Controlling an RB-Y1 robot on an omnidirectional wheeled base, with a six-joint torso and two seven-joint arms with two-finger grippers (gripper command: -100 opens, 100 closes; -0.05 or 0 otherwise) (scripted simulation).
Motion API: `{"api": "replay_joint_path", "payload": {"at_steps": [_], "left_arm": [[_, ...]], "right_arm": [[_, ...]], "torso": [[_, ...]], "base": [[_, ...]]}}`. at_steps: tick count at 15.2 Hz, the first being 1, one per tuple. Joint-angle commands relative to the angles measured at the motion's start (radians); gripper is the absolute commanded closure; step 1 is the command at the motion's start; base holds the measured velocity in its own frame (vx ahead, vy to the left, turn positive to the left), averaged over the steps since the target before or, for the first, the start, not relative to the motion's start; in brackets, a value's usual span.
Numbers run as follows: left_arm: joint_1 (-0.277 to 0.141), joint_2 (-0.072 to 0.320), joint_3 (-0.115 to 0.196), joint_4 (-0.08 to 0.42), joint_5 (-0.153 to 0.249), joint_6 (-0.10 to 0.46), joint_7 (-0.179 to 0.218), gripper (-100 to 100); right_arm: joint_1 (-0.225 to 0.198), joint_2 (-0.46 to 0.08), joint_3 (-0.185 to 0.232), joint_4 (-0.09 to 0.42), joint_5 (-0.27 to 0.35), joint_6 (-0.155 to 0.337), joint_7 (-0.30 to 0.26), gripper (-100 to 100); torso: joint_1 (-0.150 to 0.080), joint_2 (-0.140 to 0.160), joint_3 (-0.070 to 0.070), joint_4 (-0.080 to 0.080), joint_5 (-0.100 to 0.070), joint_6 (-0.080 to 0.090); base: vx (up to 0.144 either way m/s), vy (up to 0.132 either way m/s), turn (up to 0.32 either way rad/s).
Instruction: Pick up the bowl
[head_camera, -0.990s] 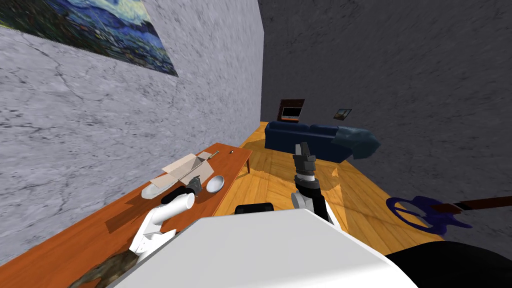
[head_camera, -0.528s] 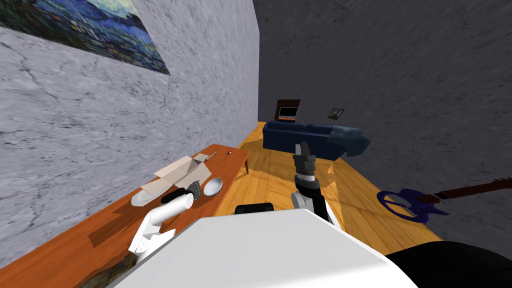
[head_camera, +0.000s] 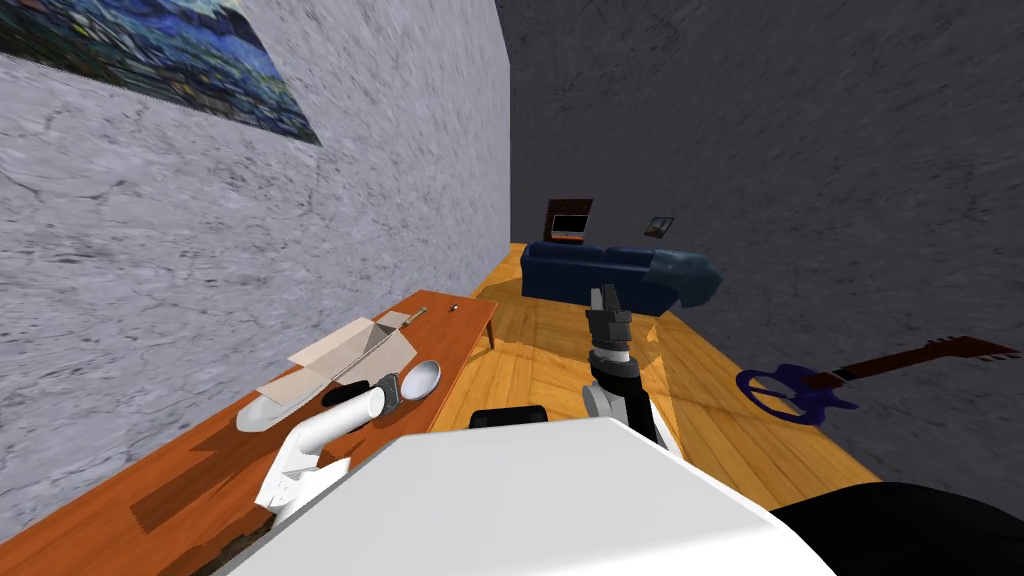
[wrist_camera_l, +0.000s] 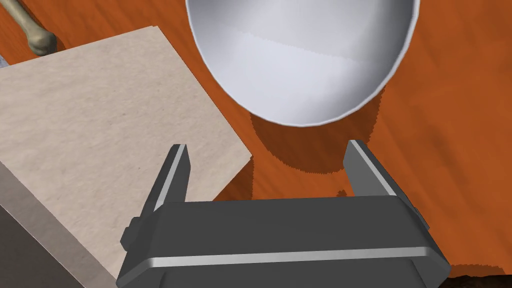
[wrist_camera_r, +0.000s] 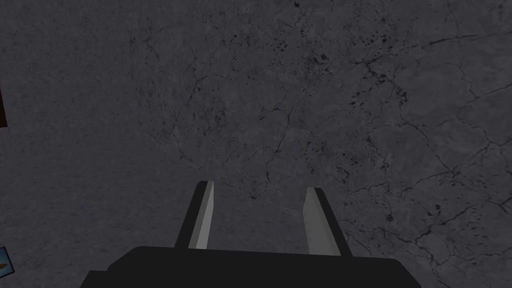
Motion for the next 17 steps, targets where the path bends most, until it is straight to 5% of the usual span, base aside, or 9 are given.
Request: {"api": "replay_joint_path", "payload": {"at_steps": [1, 17], "left_arm": [[-0.005, -0.005, 0.009, 0.016, 0.003, 0.046, 0.004, -100], [-0.044, -0.068, 0.090, 0.108, 0.037, 0.358, 0.030, -100]], "right_arm": [[0.000, 0.000, 0.000, 0.000, 0.000, 0.000, 0.000, 0], [0.000, 0.000, 0.000, 0.000, 0.000, 0.000, 0.000, 0]], "torso": [[0.000, 0.000, 0.000, 0.000, 0.000, 0.000], [0.000, -0.001, -0.001, 0.000, 0.000, 0.000]], "base": [[0.020, 0.016, -0.122], [0.027, 0.016, -0.101]]}}
